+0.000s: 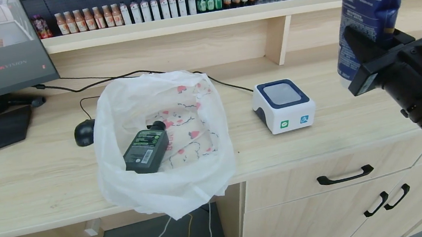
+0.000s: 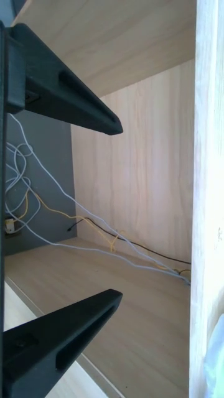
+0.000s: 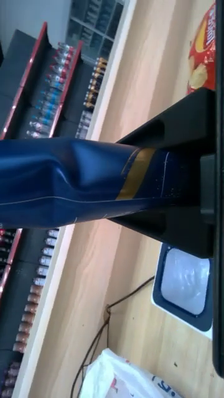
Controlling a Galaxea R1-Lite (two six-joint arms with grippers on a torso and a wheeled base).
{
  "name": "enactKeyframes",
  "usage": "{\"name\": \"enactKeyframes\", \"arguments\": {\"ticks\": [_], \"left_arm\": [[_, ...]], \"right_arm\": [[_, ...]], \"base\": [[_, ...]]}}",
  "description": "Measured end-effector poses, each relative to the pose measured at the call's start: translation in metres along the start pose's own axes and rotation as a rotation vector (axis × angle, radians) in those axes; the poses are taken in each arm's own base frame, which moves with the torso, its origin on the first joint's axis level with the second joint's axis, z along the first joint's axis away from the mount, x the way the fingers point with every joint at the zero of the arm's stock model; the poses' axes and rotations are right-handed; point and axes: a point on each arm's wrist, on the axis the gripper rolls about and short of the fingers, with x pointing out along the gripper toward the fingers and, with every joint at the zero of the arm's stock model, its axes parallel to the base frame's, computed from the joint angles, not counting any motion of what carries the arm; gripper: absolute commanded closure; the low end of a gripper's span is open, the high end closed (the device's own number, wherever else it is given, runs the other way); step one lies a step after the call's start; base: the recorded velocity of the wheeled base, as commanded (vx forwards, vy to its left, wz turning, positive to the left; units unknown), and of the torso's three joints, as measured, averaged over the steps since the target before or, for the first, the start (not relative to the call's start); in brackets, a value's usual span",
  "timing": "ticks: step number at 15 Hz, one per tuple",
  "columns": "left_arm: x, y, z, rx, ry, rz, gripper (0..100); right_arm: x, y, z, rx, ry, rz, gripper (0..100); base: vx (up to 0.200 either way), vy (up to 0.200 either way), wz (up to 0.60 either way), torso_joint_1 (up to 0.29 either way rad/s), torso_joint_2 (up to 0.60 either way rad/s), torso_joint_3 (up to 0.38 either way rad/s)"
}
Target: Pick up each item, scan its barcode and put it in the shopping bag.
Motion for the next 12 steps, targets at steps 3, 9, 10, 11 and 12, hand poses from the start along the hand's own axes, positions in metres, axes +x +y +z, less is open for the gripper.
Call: {"name": "enactKeyframes", "arguments": {"ticks": [3,9,10,11,12], "left_arm": [[0.000,0.000,0.000,0.000,0.000,0.001,0],[0.000,0.000,0.000,0.000,0.000,0.000,0],[0.000,0.000,0.000,0.000,0.000,0.000,0],[0.000,0.000,0.000,0.000,0.000,0.000,0],[0.000,0.000,0.000,0.000,0.000,0.000,0]], "right_arm": [[0.014,0.003,0.007,-0.096,-0.047,0.105,100],[0.029,0.018,-0.004,-0.308,-0.118,0.319,100],[0.031,0.018,-0.007,-0.348,-0.149,0.355,100],[0.034,0.016,-0.014,-0.384,-0.163,0.386,100],[0.038,0.014,-0.020,-0.412,-0.176,0.408,100]], "base": [[0.000,0.000,0.00,0.000,0.00,0.000],[0.000,0.000,0.00,0.000,0.00,0.000],[0.000,0.000,0.00,0.000,0.00,0.000],[0.000,0.000,0.00,0.000,0.00,0.000],[0.000,0.000,0.00,0.000,0.00,0.000]]}}
